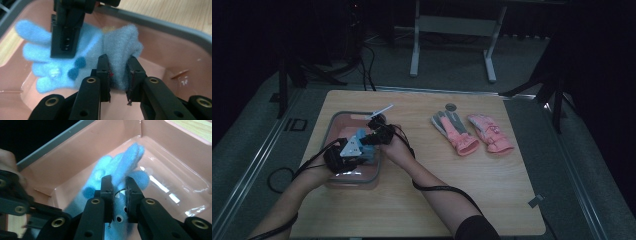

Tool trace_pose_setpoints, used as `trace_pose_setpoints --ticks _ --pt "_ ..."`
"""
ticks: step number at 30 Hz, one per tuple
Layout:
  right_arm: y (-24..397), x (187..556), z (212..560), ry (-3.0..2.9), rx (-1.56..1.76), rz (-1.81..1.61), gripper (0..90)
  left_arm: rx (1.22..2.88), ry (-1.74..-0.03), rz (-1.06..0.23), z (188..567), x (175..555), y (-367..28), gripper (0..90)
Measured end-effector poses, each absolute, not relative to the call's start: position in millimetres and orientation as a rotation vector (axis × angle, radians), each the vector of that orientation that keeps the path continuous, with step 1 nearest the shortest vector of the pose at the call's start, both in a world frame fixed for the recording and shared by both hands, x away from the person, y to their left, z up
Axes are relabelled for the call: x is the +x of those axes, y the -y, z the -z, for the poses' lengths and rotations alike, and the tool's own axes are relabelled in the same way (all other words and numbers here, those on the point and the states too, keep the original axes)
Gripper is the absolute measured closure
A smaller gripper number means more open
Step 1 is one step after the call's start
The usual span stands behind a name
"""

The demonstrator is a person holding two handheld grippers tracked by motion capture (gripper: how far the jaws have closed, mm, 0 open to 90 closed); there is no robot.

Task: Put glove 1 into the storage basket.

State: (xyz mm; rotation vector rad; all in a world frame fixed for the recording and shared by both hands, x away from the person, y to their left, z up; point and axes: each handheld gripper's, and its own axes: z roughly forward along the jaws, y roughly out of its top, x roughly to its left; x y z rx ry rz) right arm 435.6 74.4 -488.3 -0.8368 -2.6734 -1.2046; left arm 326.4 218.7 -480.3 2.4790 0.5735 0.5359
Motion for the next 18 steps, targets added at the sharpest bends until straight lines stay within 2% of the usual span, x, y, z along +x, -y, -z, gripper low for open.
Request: trace_pose_setpoints --ticks 6,8,10,18 --pt "-84 440 488 2.737 -0.820 1.141 77.8 2.532 -0.562 -0.523 486 336 -215 75.7" --pt "-87 440 488 2.762 -0.827 1.115 74.6 2.537 -0.571 -0.493 487 338 -216 75.6" --pt "-88 440 488 2.754 -0.834 1.103 65.3 2.552 -0.579 -0.467 490 342 -217 75.5" --pt "-85 437 485 2.747 -0.844 1.117 56.0 2.582 -0.612 -0.417 500 348 -218 73.3"
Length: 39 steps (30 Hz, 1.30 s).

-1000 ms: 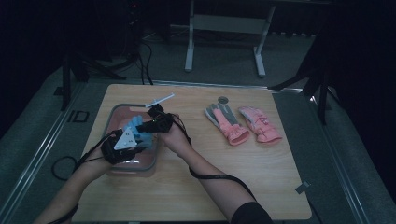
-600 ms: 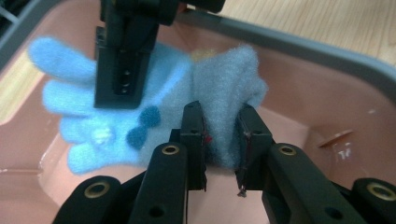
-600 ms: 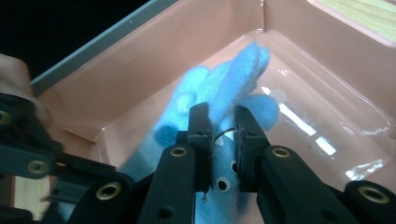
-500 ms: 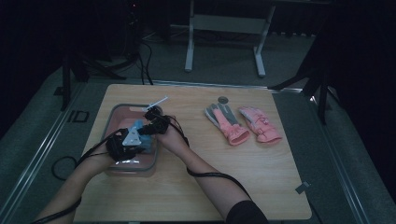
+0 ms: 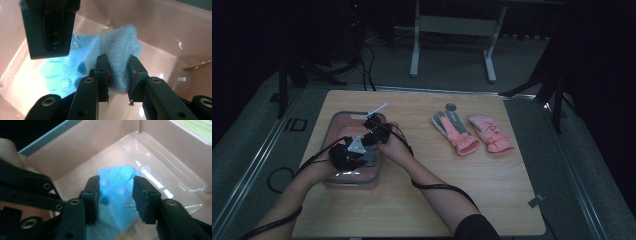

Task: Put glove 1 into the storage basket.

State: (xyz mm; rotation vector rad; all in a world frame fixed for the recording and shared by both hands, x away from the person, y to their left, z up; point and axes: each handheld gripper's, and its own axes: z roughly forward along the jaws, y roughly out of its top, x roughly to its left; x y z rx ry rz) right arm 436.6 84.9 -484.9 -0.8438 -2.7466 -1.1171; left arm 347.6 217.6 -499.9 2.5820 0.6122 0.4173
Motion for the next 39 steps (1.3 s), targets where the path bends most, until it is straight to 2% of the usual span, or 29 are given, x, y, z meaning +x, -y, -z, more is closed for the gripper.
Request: trace_pose_setpoints --ticks 3,5,6,7,9,12,13,15,18,23,30,39 --pt "-82 435 482 2.745 -0.847 1.132 51.5 2.586 -0.614 -0.409 501 348 -217 69.9" --pt "-80 435 480 2.744 -0.845 1.154 50.3 2.574 -0.644 -0.409 500 348 -216 62.8" --pt "-80 435 480 2.744 -0.845 1.154 50.3 2.574 -0.644 -0.409 500 348 -216 57.1" --pt "-73 435 474 2.728 -0.848 1.205 46.7 2.540 -0.689 -0.431 495 347 -216 49.3" --pt "-67 435 470 2.716 -0.857 1.220 41.0 2.516 -0.744 -0.422 489 345 -217 47.3" --pt "-63 434 467 2.705 -0.855 1.231 39.9 2.500 -0.763 -0.411 487 345 -218 44.9" --pt "-56 432 463 2.703 -0.854 1.241 31.1 2.427 -0.810 -0.401 477 340 -222 41.5" --pt "-53 430 461 2.691 -0.840 1.245 28.7 2.415 -0.804 -0.407 474 338 -222 41.3" --pt "-40 425 455 2.683 -0.812 1.278 19.1 2.346 -0.810 -0.393 464 331 -219 41.3" --pt "-25 419 450 2.677 -0.781 1.306 15.6 2.284 -0.797 -0.379 451 323 -209 41.4" --pt "8 410 442 2.680 -0.806 1.357 15.9 2.232 -0.753 -0.352 444 313 -186 43.1" --pt "48 402 449 2.709 -0.836 1.343 16.1 2.206 -0.724 -0.297 450 309 -160 44.6"
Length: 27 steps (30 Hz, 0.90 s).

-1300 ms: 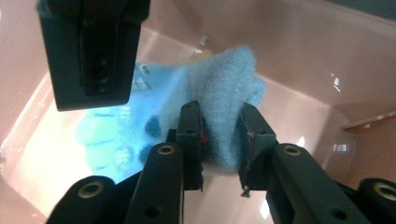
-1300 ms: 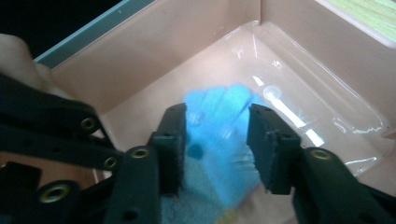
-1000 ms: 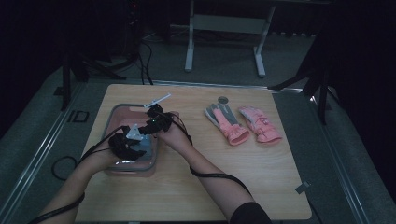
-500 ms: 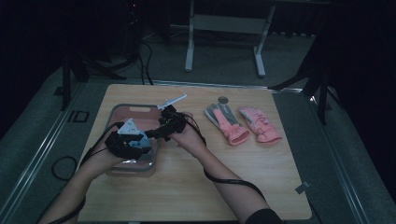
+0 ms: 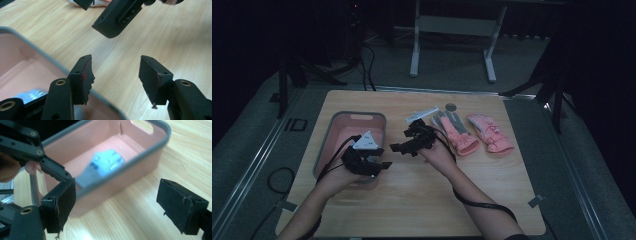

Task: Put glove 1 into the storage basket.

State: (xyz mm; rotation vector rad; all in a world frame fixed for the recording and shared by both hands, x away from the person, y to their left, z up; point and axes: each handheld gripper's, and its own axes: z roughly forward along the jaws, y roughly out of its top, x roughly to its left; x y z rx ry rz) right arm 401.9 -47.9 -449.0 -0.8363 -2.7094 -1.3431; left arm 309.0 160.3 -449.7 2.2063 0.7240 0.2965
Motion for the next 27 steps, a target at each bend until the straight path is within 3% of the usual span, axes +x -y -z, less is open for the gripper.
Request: trace_pose_setpoints --ticks 15,21,27 --pt "110 385 473 2.726 -0.918 1.334 16.4 2.249 -0.602 -0.286 465 289 -103 44.5" --pt "130 381 480 2.721 -0.951 1.343 15.7 2.263 -0.590 -0.297 479 285 -85 35.6" --pt "149 378 489 2.734 -0.980 1.326 14.4 2.289 -0.572 -0.274 496 282 -70 32.6"
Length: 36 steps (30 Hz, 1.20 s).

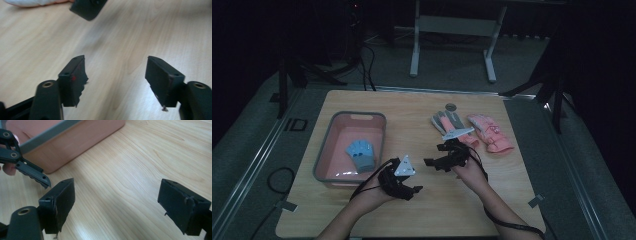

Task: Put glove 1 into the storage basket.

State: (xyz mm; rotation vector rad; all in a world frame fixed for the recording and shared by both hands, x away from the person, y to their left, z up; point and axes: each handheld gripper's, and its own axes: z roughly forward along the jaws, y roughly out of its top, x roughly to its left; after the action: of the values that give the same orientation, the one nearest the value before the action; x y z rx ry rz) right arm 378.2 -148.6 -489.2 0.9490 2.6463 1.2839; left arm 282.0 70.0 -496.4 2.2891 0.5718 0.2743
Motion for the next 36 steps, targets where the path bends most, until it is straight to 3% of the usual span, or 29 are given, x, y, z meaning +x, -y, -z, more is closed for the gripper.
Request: trace_pose_setpoints --ticks 6,10,12,23,36 --pt "167 375 497 -2.622 0.964 -1.269 14.4 2.272 -0.570 -0.217 514 281 -59 24.0" --pt "178 373 502 -2.602 0.989 -1.284 14.3 2.272 -0.575 -0.188 526 283 -55 13.7" --pt "184 371 505 -2.588 0.984 -1.283 13.9 2.264 -0.580 -0.186 532 283 -54 4.3" --pt "198 364 514 -2.541 0.975 -1.324 12.2 2.221 -0.592 -0.209 557 274 -54 3.5" --pt "213 357 513 -2.534 0.985 -1.384 12.2 2.214 -0.592 -0.217 559 270 -55 4.1"
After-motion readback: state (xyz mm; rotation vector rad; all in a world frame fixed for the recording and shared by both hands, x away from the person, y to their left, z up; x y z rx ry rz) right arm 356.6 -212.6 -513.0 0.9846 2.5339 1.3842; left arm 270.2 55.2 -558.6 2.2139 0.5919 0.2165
